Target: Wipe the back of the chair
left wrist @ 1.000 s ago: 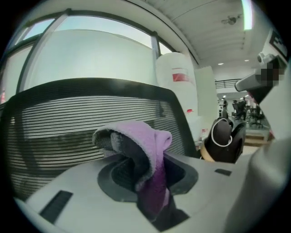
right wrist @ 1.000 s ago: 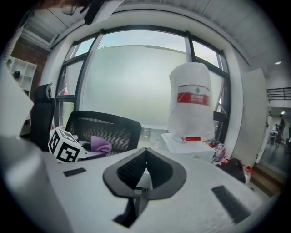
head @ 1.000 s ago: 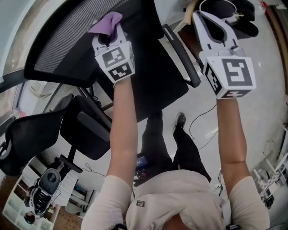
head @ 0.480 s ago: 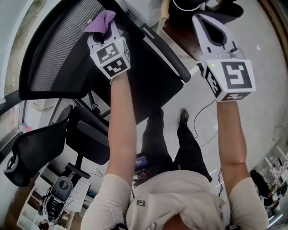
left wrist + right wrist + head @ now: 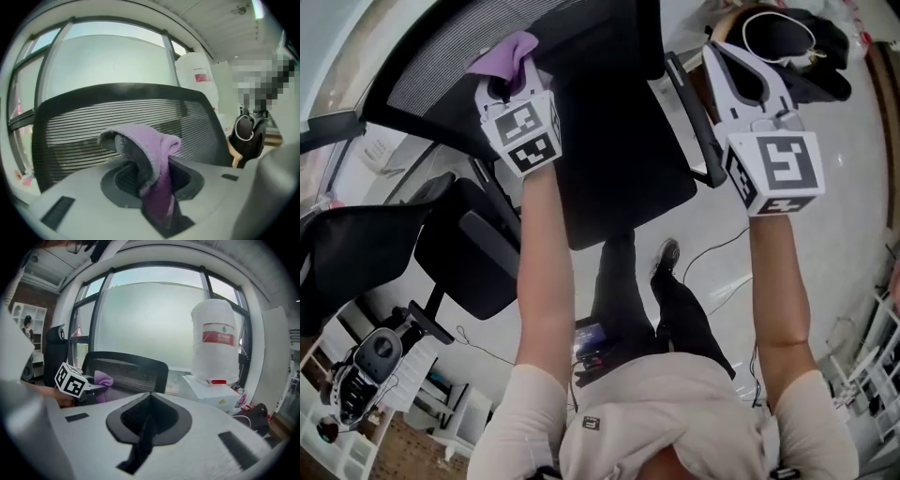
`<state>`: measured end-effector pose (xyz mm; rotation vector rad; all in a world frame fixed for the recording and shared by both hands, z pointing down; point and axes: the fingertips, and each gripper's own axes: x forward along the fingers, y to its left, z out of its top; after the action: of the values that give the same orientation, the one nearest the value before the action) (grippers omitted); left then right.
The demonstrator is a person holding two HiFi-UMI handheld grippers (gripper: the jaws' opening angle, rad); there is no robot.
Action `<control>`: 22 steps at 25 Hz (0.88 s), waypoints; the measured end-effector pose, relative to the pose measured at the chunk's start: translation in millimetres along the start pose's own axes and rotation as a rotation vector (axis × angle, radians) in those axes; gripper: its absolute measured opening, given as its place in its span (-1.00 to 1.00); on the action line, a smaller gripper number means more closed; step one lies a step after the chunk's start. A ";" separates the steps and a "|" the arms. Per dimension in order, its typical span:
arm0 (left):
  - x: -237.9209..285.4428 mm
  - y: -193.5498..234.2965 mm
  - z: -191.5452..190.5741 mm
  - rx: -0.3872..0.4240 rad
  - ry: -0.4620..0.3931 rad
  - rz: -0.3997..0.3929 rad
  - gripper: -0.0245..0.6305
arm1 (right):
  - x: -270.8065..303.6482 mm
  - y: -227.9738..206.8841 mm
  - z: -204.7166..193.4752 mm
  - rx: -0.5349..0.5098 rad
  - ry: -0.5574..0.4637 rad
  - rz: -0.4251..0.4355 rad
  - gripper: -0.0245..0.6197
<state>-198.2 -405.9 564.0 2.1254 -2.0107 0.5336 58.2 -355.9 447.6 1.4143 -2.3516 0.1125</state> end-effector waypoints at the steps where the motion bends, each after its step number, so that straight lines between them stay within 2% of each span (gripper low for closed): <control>1: -9.8 29.8 -4.9 -0.008 0.002 0.048 -0.55 | 9.5 14.4 4.1 -0.009 -0.001 0.027 -0.94; 4: -43.4 110.2 -18.9 -0.040 0.012 0.196 -0.55 | 34.5 55.0 15.3 -0.036 -0.007 0.114 -0.94; 7: -63.6 139.9 -23.0 -0.040 0.008 0.238 -0.56 | 48.3 88.8 23.9 -0.049 -0.011 0.167 -0.94; 11: -69.3 144.3 -20.9 -0.034 -0.005 0.226 -0.56 | 57.2 122.0 31.8 -0.059 -0.016 0.205 -0.94; 14: -68.6 146.8 -19.3 -0.050 -0.015 0.226 -0.56 | 56.5 128.2 30.7 -0.060 -0.013 0.206 -0.94; 19: -48.4 127.4 -26.9 -0.082 0.001 0.185 -0.56 | 43.4 102.7 15.6 -0.041 0.010 0.152 -0.94; 22: -26.4 90.3 -20.6 -0.105 -0.002 0.142 -0.56 | 29.4 71.2 -0.7 -0.024 0.031 0.102 -0.94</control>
<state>-291.3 -381.1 562.3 1.9357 -2.1516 0.4352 -15.3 -345.6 468.4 1.2724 -2.3916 0.1326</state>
